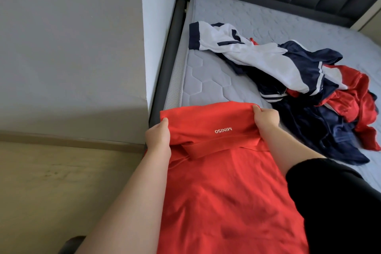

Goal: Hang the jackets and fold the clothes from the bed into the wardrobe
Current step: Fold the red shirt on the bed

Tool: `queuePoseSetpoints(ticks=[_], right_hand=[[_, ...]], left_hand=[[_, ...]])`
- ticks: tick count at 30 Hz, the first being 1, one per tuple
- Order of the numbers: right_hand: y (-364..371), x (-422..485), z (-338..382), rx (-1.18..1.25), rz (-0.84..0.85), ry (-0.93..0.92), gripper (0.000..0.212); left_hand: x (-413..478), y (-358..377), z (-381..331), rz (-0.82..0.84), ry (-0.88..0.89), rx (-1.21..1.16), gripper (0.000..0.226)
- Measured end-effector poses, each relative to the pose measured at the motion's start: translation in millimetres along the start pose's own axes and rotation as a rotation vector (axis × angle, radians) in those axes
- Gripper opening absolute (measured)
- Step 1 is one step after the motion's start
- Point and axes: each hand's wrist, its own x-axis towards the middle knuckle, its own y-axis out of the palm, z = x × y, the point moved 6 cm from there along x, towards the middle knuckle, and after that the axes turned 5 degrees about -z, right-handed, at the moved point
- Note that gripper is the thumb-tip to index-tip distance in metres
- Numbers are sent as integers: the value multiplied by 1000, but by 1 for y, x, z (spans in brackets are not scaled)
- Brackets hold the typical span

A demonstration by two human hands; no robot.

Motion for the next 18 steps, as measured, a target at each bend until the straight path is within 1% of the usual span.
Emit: queuePoseSetpoints(ticks=[1, 2, 3, 4, 5, 6, 7, 8, 9, 10, 11, 12, 13, 14, 16, 18], right_hand=[[-2, -3, -1, 3, -35, -27, 47], [-3, -7, -2, 5, -80, -46, 40], [-4, -12, 0, -12, -139, -67, 28], [-5, -20, 4, -47, -198, -105, 22], [-5, -30, 14, -91, -247, -189, 31], [-5, -43, 25, -128, -283, -327, 41], [-3, -59, 39, -149, -305, -519, 46], [3, -77, 50, -164, -273, -717, 47], [12, -93, 56, -195, -204, -891, 47], [24, -105, 56, -251, -98, -1027, 48], [37, -111, 52, -352, 16, -1097, 50], [47, -110, 44, -464, 109, -1101, 53], [54, -102, 34, -552, 164, -1051, 56], [55, -90, 24, -607, 185, -967, 58], [51, -67, 7, -626, 185, -766, 60], [47, -54, -1, -643, 189, -646, 62]], left_hand=[[-2, -3, -3, -19, 40, 28, 36], [-7, -6, -8, -71, 162, 130, 33], [-15, -10, -18, -154, 349, 254, 22], [-28, -13, -30, -238, 560, 357, 3], [-43, -13, -42, -308, 774, 430, 20], [-57, -3, -49, -292, 1007, 502, 36], [-69, 12, -54, -222, 1210, 579, 44], [-77, 30, -53, -104, 1347, 691, 46], [-79, 45, -47, 24, 1376, 847, 47], [-75, 56, -37, 122, 1320, 1022, 50], [-66, 59, -21, 193, 1211, 1171, 54], [-54, 56, -5, 216, 1113, 1282, 58], [-44, 51, 10, 222, 1037, 1350, 62], [-38, 45, 21, 218, 996, 1393, 66], [-33, 39, 28, 197, 974, 1391, 68], [-32, 40, 24, 180, 957, 1373, 67]])
